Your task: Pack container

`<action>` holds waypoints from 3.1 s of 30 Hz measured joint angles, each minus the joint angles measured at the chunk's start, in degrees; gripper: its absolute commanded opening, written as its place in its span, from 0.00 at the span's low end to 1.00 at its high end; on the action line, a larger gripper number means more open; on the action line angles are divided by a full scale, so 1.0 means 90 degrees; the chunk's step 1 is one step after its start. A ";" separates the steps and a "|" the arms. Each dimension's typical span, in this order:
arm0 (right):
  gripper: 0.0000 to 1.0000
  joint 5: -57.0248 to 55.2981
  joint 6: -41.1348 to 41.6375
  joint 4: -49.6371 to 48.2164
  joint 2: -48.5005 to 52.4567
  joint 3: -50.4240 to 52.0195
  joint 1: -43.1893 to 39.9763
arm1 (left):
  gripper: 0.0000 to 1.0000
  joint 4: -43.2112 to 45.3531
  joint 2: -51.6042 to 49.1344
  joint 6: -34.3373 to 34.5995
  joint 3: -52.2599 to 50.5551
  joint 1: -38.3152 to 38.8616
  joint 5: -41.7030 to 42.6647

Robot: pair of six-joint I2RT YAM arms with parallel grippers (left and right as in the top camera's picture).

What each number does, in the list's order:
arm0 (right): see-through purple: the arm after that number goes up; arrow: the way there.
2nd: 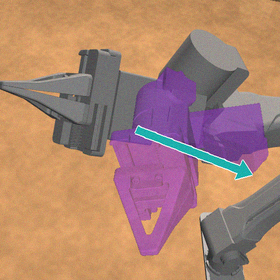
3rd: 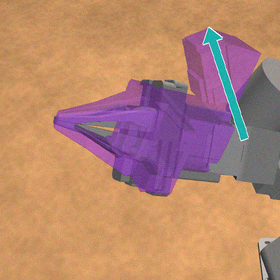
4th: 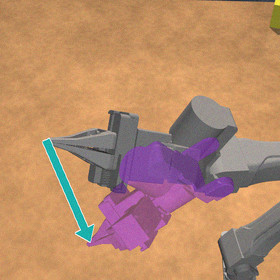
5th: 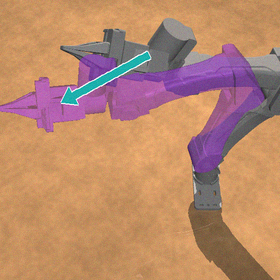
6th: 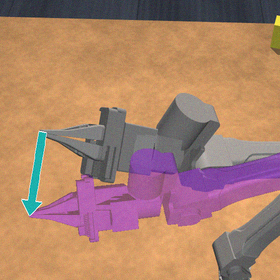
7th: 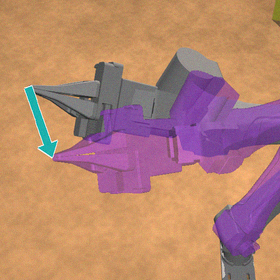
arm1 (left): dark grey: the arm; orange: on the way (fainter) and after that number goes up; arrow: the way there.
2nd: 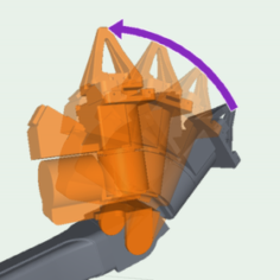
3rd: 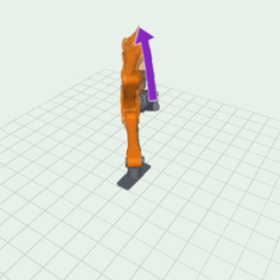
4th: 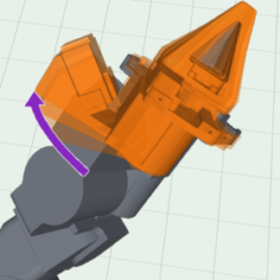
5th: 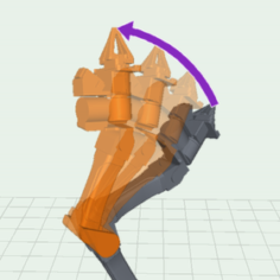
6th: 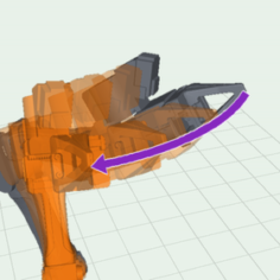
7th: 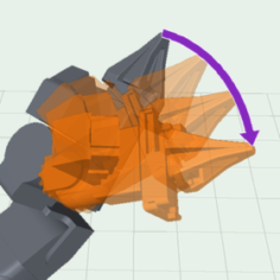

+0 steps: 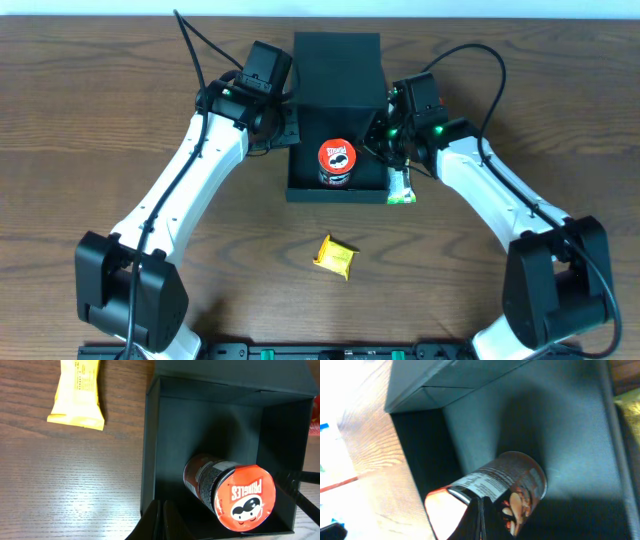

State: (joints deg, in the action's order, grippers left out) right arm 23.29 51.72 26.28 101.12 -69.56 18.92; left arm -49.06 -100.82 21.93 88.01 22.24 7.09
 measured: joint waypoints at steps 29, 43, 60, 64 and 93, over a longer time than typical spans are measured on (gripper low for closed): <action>0.01 0.0136 -0.0029 0.0741 0.0000 0.0000 -0.0046 | 0.06 0.0296 -0.0787 0.0032 -0.0002 0.0670 0.0843; 0.02 0.0311 -0.0019 0.0702 0.0000 0.0000 -0.0046 | 0.06 0.0294 -0.0787 0.0036 -0.0002 0.0702 0.0231; 0.02 0.0517 -0.0782 0.1438 0.0000 -0.0024 -0.0891 | 0.06 -0.0845 -0.0787 -0.0165 0.0228 0.0398 -0.0226; 0.02 0.1239 -0.1239 0.1197 0.0000 -0.0063 -0.0894 | 0.87 -0.1455 -0.0631 -0.0571 0.0850 -0.0131 -0.0364; 0.02 0.1367 -0.1197 0.0814 0.0000 -0.0092 -0.0236 | 0.96 -0.2098 0.0321 -0.1275 0.1071 -0.1163 -0.0457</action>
State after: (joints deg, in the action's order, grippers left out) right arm 35.59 40.95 33.61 101.12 -70.39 16.80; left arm -67.94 -97.93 10.46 97.65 11.77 2.98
